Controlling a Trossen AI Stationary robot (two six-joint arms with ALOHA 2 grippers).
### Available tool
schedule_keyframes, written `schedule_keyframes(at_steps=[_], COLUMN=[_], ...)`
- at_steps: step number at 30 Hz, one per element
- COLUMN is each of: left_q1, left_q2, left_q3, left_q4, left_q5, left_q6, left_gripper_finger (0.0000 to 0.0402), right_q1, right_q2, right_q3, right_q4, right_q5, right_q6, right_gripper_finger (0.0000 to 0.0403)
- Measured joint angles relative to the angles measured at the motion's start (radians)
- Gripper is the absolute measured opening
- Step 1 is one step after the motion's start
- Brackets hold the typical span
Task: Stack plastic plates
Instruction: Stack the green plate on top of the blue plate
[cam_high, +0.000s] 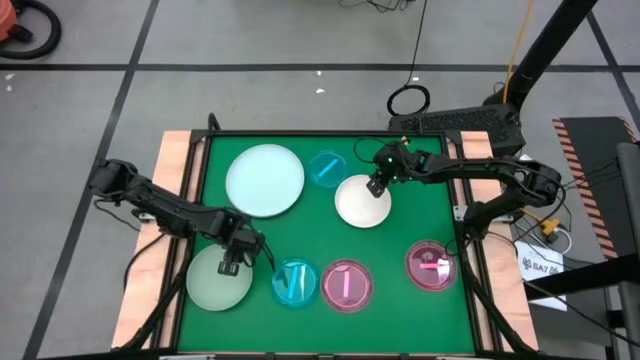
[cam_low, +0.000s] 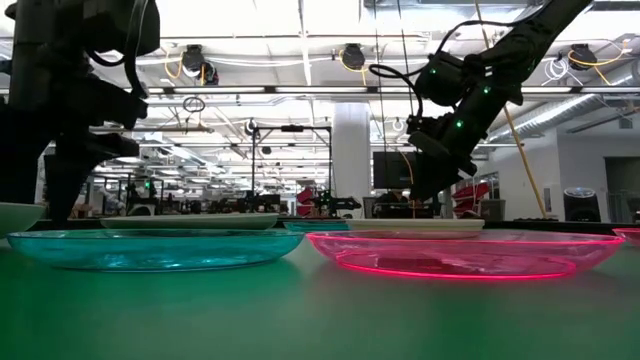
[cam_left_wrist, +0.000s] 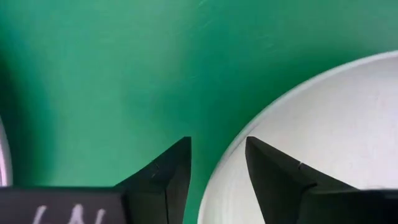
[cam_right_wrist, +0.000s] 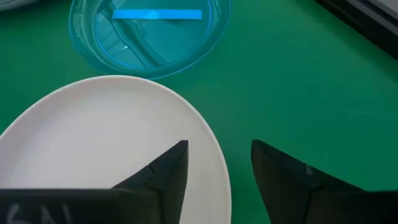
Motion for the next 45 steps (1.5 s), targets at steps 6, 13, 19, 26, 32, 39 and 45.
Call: schedule_keyframes(at_steps=[6,13,19,26,32,39,45], left_q1=[0.000,-0.010,-0.050,-0.059,0.010,0.148,0.367], left_q2=[0.000,-0.002,-0.009,-0.029,-0.029,-0.029,-0.030], left_q3=[0.000,0.002,0.004,0.128,0.270,0.404,0.481], left_q4=[-0.002,0.003,-0.004,-0.164,-0.272,-0.334,-0.342], left_q5=[0.002,0.014,0.014,-0.064,-0.090,-0.107,-0.108], left_q6=[0.052,0.058,0.062,0.048,0.099,0.285,0.432], left_gripper_finger=[0.0090,0.0011,0.0008,0.0008,0.0008,0.0008,0.0008], right_q1=[0.000,0.000,0.000,0.000,-0.007,-0.026,-0.032], right_q2=[0.000,0.000,0.000,0.000,0.000,-0.062,-0.142], right_q3=[0.000,0.000,0.000,0.000,0.001,0.001,0.001], right_q4=[-0.002,-0.001,0.025,0.066,0.148,0.162,0.163], right_q5=[-0.001,-0.001,-0.003,-0.006,-0.006,-0.008,-0.009], right_q6=[0.000,0.000,0.000,-0.031,-0.091,-0.138,-0.167], right_gripper_finger=[0.0169,0.0169,0.0169,0.0169,0.0169,0.0169,0.0169])
